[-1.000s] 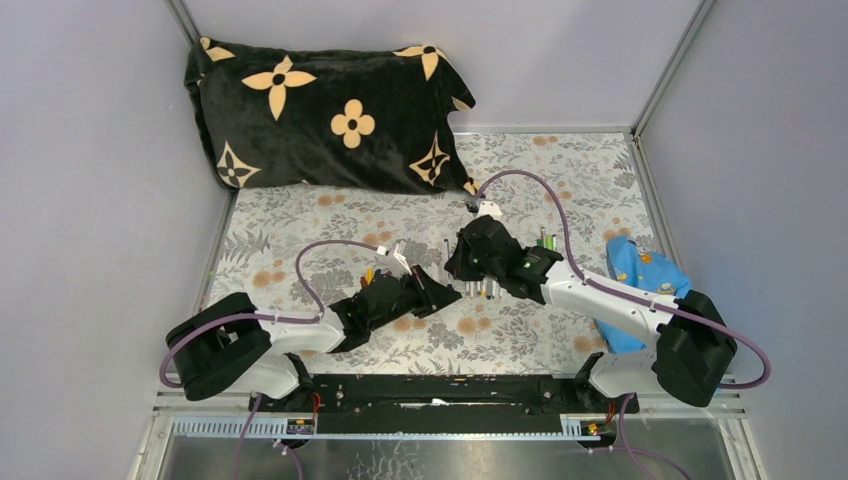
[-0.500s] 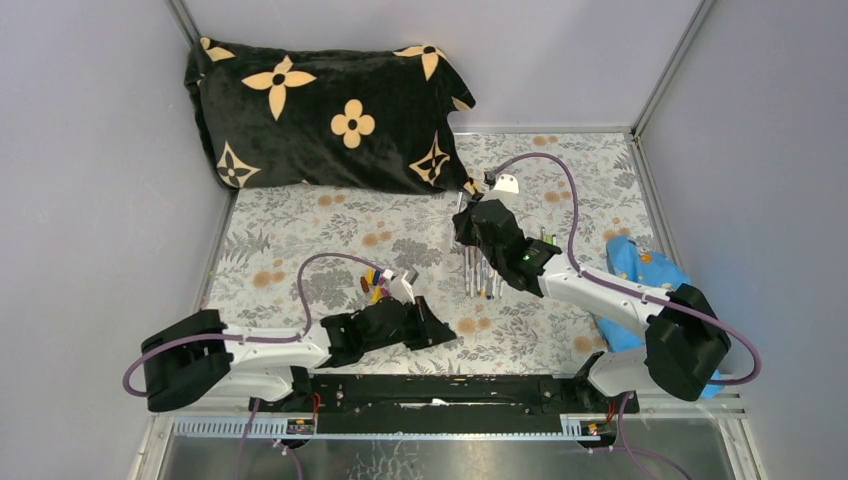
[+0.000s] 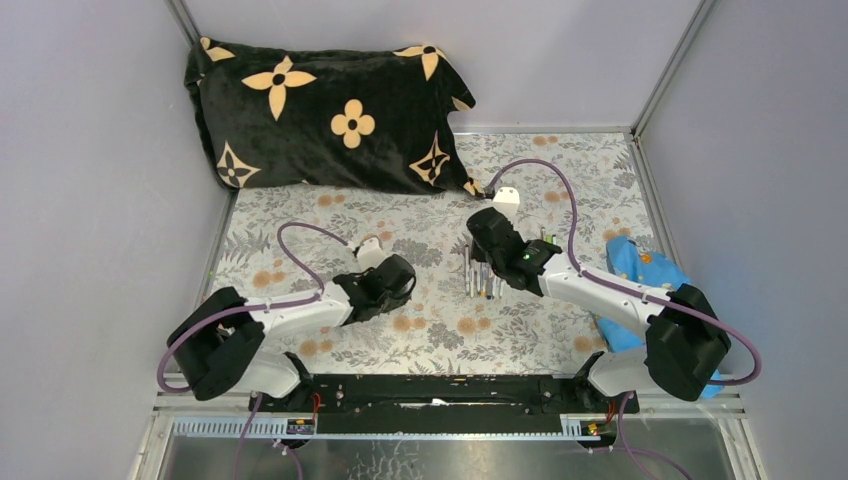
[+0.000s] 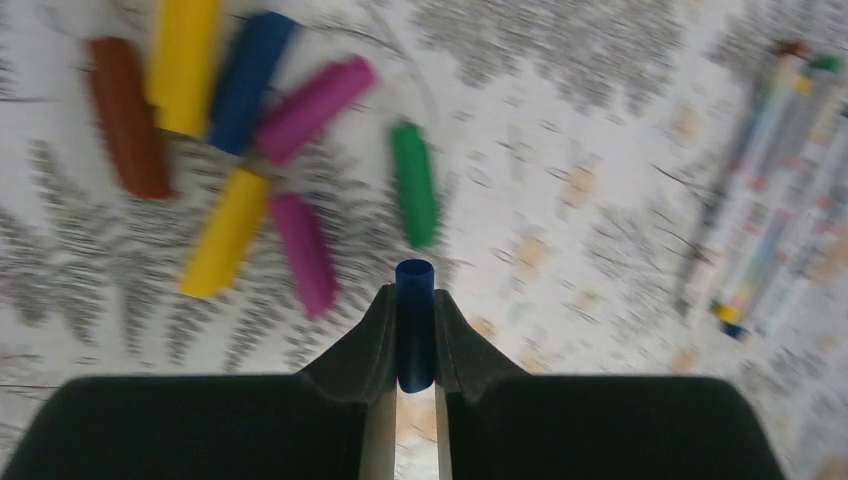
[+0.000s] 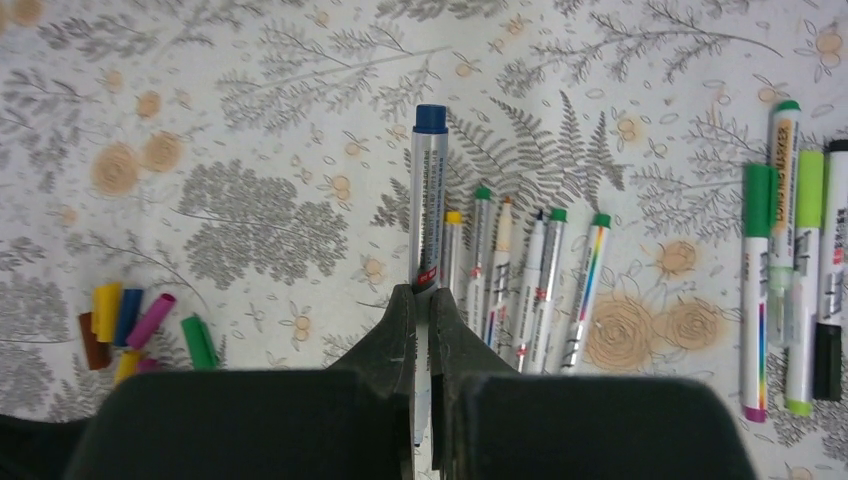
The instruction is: Open the pen caps
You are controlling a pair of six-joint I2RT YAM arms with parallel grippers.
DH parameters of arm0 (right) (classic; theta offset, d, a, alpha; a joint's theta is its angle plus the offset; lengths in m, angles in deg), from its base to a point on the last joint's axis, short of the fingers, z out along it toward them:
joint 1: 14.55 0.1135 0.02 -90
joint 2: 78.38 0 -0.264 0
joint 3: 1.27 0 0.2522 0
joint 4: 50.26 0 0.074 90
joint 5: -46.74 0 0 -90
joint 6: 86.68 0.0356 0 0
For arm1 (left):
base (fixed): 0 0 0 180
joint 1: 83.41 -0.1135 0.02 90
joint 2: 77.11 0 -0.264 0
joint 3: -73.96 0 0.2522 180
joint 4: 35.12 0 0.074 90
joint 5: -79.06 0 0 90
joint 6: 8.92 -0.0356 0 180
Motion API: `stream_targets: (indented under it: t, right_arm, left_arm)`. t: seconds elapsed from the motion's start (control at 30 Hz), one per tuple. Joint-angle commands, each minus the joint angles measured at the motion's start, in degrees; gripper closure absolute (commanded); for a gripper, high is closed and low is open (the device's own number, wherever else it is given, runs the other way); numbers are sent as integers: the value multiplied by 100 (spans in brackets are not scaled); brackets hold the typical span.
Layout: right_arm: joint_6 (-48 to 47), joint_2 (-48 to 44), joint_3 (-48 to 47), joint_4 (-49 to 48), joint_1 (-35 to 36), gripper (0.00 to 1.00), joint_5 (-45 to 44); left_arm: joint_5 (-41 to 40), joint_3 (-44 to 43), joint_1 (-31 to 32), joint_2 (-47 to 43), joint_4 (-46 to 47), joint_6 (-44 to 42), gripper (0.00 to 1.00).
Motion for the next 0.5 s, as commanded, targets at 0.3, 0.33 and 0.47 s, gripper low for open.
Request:
stream_targets:
  t: [0.3, 0.33, 0.47]
  right_arm:
    - [-87, -151, 300, 169, -159, 100, -91]
    - [-77, -142, 317, 150, -160, 100, -81]
    - [-48, -91, 353, 146, -181, 100, -45]
  left_arm:
    - [-155, -93, -794, 137, -335, -432, 69]
    - [-135, -102, -800, 147, -324, -454, 65]
    - [-92, -123, -810, 164, -287, -482, 59]
